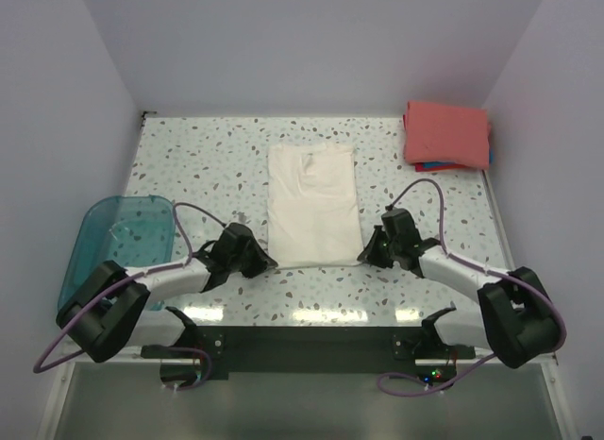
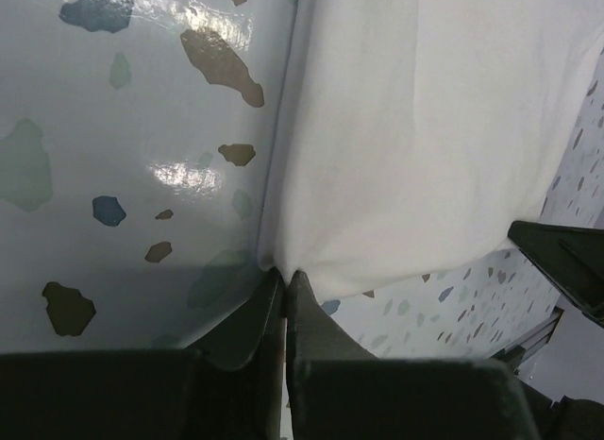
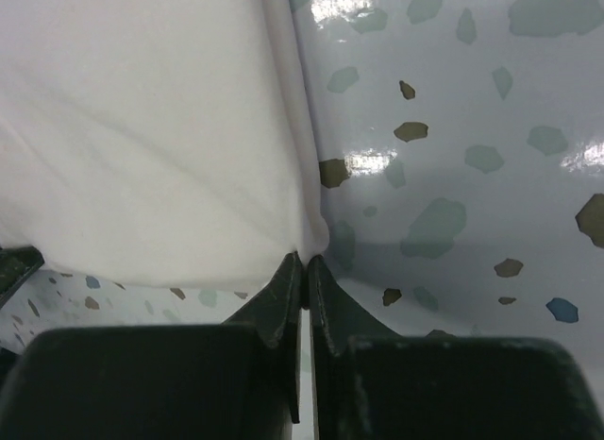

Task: Fold and stack the t-shirts
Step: Fold the tshirt

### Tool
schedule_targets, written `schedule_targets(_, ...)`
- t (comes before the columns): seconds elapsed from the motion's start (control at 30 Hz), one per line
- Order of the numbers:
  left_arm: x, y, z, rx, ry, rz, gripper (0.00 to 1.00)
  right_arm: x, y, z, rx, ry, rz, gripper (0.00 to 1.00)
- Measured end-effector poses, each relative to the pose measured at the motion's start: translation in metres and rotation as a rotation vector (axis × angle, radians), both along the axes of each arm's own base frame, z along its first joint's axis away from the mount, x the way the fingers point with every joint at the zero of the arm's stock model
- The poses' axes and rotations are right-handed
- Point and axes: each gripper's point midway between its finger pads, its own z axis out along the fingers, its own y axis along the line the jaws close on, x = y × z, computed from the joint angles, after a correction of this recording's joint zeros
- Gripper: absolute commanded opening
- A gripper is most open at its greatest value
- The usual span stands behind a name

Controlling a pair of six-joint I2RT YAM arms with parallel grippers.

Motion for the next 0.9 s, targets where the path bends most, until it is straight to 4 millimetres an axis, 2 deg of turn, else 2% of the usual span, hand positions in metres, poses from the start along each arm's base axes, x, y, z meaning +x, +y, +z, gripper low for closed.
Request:
schedule_targets(0.13,-0.005,0.004,0.004,0.030,0.007,-0.014,0.00,-0.008,-0.001,0.007,0.002,-0.001,0.024,0.00)
schedule_targets(0.23,-0.015,0.009,0.018,0.031,-0.007,-0.024,0.00,-0.019,0.000,0.022,0.032,-0.031,0.059,0.00)
schedule_targets(0.43,-0.044,0.013,0.055,-0.006,-0.090,-0.076,0.00,-0.062,-0.004,0.044,0.106,-0.090,0.146,0.00)
schedule_targets(0.6,-0.067,0.017,0.064,0.013,-0.085,-0.119,0.00,-0.088,-0.007,0.057,0.130,-0.084,0.202,0.00)
schedule_targets(0.67,-0.065,0.018,0.074,0.031,-0.093,-0.113,0.00,-0.090,-0.007,0.067,0.130,-0.082,0.210,0.00)
schedule_targets(0.77,-0.049,0.017,0.105,0.056,-0.149,-0.091,0.00,-0.081,-0.006,0.092,0.116,-0.102,0.211,0.00)
schedule_targets(0.9,-0.014,0.009,0.152,0.093,-0.255,-0.061,0.00,-0.046,-0.004,0.132,0.065,-0.170,0.179,0.00)
